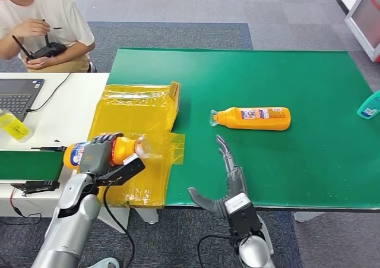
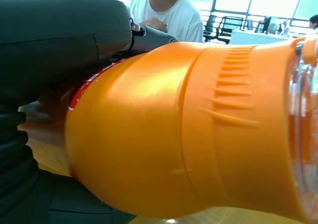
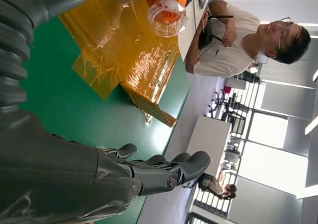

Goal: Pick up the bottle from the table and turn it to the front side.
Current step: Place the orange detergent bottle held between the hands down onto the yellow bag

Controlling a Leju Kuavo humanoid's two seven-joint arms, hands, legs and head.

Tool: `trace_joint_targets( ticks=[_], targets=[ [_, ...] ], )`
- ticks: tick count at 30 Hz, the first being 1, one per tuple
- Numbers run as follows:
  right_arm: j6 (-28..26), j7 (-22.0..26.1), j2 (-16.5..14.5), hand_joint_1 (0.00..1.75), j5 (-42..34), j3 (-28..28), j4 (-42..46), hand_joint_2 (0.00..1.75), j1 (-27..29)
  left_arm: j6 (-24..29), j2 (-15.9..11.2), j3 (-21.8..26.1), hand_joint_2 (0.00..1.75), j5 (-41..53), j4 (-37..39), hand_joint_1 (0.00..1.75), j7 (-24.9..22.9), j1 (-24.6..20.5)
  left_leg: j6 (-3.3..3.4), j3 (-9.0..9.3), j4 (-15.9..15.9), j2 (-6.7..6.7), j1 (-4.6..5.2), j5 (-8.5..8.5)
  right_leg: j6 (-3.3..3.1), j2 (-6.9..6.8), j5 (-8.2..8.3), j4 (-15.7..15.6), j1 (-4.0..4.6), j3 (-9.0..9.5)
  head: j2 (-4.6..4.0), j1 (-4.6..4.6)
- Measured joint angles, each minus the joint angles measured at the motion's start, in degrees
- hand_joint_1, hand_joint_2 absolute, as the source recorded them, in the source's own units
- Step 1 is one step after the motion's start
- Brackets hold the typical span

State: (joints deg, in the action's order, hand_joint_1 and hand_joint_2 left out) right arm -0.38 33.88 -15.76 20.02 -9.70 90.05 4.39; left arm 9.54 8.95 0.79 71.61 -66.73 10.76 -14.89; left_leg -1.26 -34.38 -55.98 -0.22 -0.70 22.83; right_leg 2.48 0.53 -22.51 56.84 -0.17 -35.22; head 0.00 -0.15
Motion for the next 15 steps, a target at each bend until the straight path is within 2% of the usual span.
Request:
trace_joint_targets(
  ticks=[7, 15],
  targets=[
    [0.51, -0.22, -0.02, 0.00, 0.57, 0.00, 0.87, 1.75, 0.10, 0.09, 2.62, -2.22, 1.75, 3.07, 4.98, 1.75, -1.55, -4.71, 0.04, 0.00, -0.01, 0.00, 0.00, -0.05, 0.05, 0.00, 0.07, 0.00, -0.01, 0.01, 0.00, 0.00],
    [0.71, -0.20, -0.02, 0.00, 0.43, 0.00, 1.21, 1.75, 0.15, -0.12, 5.50, -7.46, 1.75, 7.36, 10.67, 1.75, -2.83, -9.03, 0.05, -0.01, -0.01, 0.00, 0.01, -0.04, 0.06, 0.01, 0.07, 0.00, -0.01, -0.01, 0.00, 0.00]
  ],
)
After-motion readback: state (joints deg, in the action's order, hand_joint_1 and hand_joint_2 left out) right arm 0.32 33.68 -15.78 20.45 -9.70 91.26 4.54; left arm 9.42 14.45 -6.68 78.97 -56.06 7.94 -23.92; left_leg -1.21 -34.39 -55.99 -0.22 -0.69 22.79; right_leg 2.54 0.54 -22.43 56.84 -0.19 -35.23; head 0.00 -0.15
